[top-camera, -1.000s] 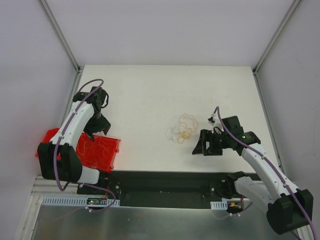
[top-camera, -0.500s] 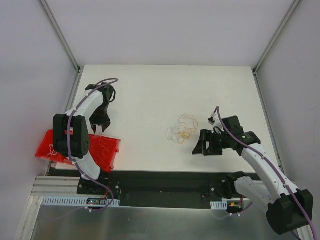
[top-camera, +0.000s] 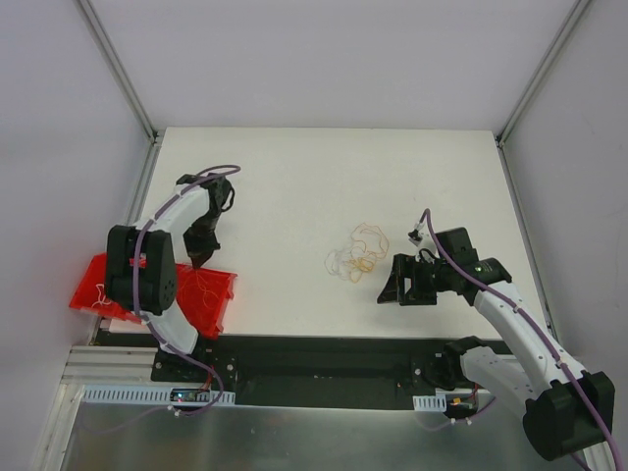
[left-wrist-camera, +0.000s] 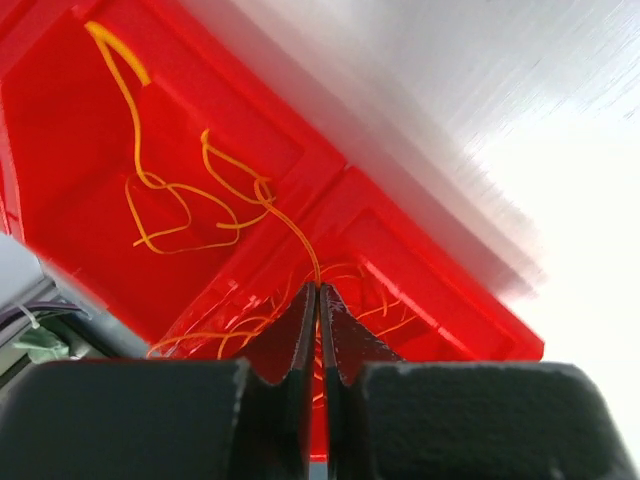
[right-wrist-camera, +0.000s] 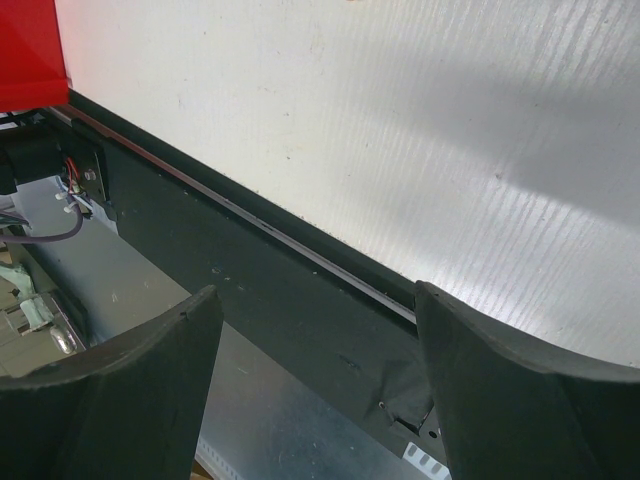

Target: Untangle the cables

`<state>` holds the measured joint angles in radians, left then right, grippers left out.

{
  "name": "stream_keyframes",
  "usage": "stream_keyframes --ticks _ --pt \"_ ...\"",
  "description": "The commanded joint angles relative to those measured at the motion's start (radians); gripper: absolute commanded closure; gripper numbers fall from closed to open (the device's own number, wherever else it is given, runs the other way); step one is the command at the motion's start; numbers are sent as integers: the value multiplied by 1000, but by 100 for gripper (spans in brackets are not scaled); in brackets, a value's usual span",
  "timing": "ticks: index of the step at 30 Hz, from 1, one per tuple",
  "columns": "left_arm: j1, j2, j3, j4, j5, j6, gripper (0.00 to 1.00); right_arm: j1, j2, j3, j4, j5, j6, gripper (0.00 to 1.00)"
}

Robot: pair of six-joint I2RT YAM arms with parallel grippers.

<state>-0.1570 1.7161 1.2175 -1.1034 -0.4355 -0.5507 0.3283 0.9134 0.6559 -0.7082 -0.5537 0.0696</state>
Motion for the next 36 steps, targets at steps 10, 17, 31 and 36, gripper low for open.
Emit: stream_keyframes --ticks 10,17,31,36 --pt "-4 -358 -260 -58 387 -167 100 -11 13 1 12 0 -5 21" --pt "-7 -443 -401 53 547 -242 100 -11 19 1 16 -11 -2 21" --pt "-4 -510 -205 -93 302 -302 40 -11 -4 8 4 1 -2 21" --pt "-6 -526 -119 -75 391 -261 36 -9 5 13 4 8 2 21"
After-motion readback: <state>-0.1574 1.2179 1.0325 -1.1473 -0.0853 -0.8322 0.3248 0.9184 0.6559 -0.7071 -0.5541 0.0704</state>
